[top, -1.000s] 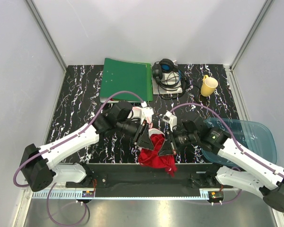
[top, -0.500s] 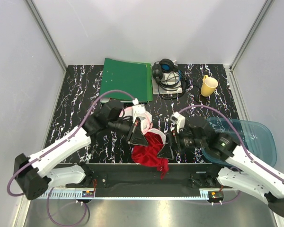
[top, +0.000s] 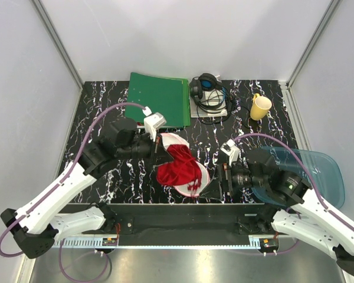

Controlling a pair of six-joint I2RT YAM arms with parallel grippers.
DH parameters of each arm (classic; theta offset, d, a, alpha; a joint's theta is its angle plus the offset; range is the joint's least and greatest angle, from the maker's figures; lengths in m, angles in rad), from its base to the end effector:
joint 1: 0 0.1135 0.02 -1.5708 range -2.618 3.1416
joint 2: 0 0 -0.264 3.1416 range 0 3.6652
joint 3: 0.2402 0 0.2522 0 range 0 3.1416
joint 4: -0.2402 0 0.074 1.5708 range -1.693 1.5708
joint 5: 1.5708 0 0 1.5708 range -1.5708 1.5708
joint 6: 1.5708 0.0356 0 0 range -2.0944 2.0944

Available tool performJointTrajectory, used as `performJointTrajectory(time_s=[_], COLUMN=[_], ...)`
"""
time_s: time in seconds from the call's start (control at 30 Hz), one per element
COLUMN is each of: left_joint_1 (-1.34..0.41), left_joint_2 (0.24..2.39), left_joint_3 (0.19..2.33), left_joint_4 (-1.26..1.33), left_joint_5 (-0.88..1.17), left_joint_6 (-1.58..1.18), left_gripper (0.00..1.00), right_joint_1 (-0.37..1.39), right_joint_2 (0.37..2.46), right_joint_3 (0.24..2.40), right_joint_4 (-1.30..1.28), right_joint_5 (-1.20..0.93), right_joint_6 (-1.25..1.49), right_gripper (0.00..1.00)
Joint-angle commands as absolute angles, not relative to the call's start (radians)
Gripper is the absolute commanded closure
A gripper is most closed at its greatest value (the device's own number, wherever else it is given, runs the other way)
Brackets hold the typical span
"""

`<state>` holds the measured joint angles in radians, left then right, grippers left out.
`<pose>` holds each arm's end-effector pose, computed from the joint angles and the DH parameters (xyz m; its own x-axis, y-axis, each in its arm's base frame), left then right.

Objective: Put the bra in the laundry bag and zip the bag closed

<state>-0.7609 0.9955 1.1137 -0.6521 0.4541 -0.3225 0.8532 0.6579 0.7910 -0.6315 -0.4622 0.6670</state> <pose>0.1368 -0.1518 0.3695 -0.6326 0.2091 -0.7457 0.7303 0.4815 -0.4845 0.0794 0.1151 0.3163 -0.8235 -0.1014 -0.5582 -0.5377 0.4534 0.7109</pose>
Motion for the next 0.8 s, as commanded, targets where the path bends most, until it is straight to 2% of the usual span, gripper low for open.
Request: performJointTrajectory(time_s=[0.0,0.27,0.43,0.57,0.77], left_joint_1=[-0.756,-0.749,-0.727,-0.693,-0.653], left_joint_2=[0.988,1.028,1.028,1.011,0.996], left_joint_3=[1.229,1.304,1.313,1.328,1.336], left_joint_4=[-0.66,-0.655,-0.652,-0.65,-0.653], left_joint_5=[0.313,0.348,0.37,0.443,0.6], left_joint_6=[-0.339,-0.351,-0.374,-0.385,-0.414], left_gripper=[1.0,1.0,1.0,1.0,1.0], right_joint_1=[0.859,0.861,0.859,0.859,0.859], right_joint_2=[0.681,0.713,0.709,0.629,0.563], right_joint_3=[0.795,0.71,0.768,0.802,0.759], right_joint_4=[-0.53,-0.229,-0.317,-0.527,-0.439], right_joint_5=[-0.5,-0.502,-0.456,-0.319,-0.294], right_joint_6=[0.765,0.899,0.767,0.576,0.441], right_gripper=[0.0,0.0,0.0,0.0,0.02])
